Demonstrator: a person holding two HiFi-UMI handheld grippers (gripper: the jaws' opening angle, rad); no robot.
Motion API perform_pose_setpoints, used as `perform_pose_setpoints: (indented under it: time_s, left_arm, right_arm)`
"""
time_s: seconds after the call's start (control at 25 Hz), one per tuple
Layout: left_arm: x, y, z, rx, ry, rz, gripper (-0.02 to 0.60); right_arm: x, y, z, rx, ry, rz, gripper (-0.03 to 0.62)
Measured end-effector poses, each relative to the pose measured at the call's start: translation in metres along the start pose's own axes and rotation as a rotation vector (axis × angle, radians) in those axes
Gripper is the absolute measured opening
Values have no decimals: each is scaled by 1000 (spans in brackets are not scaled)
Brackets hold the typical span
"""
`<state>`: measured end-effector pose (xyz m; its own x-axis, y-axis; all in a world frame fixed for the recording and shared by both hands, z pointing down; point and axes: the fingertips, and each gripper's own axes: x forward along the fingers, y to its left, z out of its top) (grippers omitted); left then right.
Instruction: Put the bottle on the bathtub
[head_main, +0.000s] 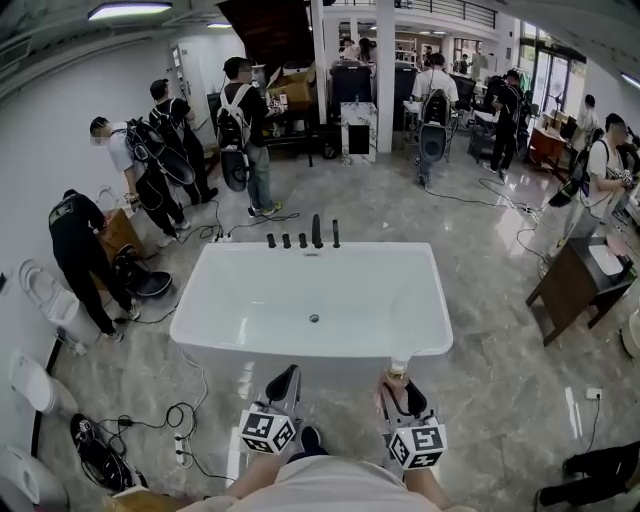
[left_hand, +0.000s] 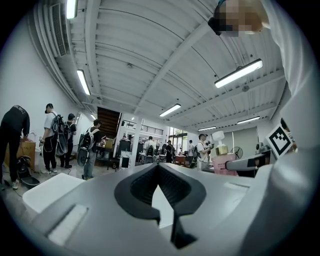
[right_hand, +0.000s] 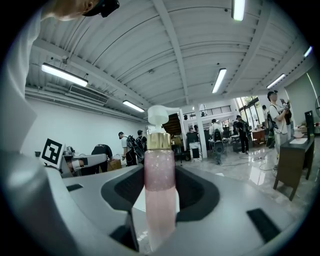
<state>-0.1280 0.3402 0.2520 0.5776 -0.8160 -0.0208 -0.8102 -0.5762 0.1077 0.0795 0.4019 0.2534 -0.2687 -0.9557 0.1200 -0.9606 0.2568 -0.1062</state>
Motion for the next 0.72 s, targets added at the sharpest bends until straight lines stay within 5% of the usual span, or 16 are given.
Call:
perform_pose_setpoints:
  time_s: [0.36,0.72]
  left_arm:
    - [75,63,-9,4,-13,-6,6]
    - [207,177,-12,4,-6,-76,6]
  right_arm:
    - [82,-21,-2,8,11,-16,193]
    - [238,-54,6,37,16,-100,192]
